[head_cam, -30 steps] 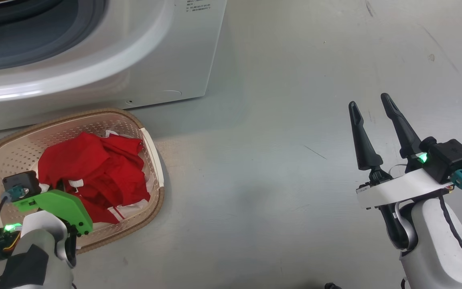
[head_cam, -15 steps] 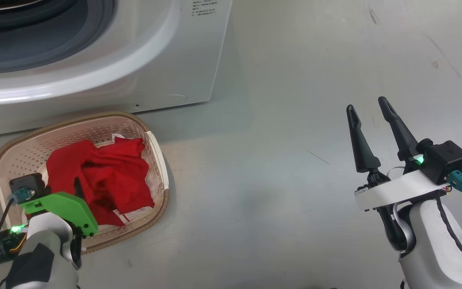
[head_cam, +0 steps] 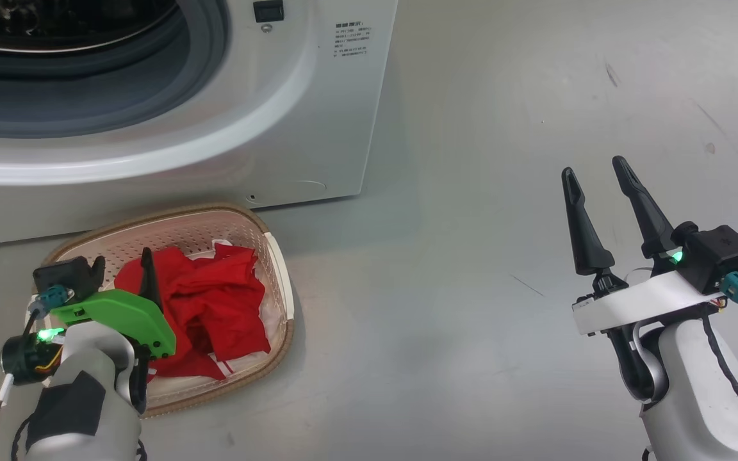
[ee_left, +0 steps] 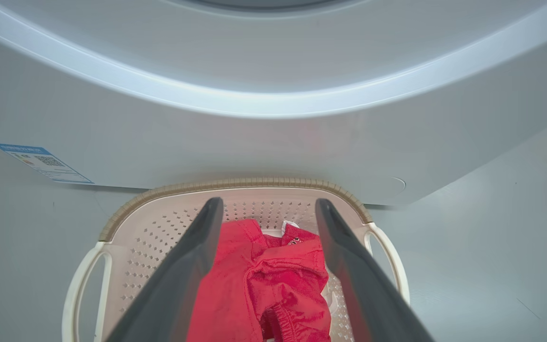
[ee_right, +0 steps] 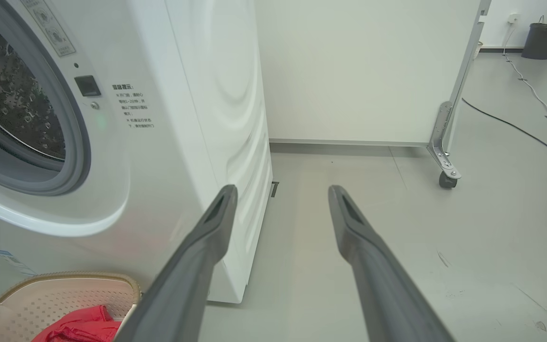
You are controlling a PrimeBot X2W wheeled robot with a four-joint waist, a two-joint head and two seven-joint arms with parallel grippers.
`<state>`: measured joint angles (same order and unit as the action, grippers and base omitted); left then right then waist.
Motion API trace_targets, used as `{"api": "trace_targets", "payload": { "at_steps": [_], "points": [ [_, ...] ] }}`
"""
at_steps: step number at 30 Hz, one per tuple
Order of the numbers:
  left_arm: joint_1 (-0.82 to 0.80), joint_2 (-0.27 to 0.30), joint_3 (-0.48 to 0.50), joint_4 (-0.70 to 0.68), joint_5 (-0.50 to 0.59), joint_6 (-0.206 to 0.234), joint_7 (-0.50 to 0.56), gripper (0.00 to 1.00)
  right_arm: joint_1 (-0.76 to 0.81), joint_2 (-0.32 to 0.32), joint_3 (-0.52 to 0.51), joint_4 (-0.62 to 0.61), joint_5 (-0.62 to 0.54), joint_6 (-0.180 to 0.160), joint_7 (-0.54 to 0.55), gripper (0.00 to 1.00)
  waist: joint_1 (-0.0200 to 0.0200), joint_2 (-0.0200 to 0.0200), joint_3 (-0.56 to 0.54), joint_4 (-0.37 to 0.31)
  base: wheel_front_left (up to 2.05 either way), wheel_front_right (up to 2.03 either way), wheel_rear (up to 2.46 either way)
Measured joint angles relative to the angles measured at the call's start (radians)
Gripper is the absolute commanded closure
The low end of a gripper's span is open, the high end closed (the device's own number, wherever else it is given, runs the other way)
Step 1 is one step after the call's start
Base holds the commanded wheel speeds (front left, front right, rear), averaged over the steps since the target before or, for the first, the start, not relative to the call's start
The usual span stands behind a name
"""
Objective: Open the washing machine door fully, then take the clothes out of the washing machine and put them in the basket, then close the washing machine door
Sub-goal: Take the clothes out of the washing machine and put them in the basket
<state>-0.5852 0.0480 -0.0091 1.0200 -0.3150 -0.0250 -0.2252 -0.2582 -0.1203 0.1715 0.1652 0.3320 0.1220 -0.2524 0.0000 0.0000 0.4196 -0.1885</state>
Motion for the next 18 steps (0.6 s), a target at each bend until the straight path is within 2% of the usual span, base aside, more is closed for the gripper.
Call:
{"api": "trace_targets", "payload": {
  "at_steps": [6,18],
  "points": [
    [-0.001,-0.004,-0.025,-0.041,0.01,-0.033,-0.022,0.0,0.007,0.002,-0.02,0.007,0.0,0.0,0.0,0.0,0.0,0.0,-0.051,0.031,0.0,0.0,0.0],
    [0.011,-0.015,-0.048,-0.198,0.037,-0.049,-0.027,0.0,0.052,0.007,-0.045,0.012,-0.001,0.0,0.0,0.0,0.0,0.0,-0.161,0.102,0.0,0.0,0.0]
  ]
}}
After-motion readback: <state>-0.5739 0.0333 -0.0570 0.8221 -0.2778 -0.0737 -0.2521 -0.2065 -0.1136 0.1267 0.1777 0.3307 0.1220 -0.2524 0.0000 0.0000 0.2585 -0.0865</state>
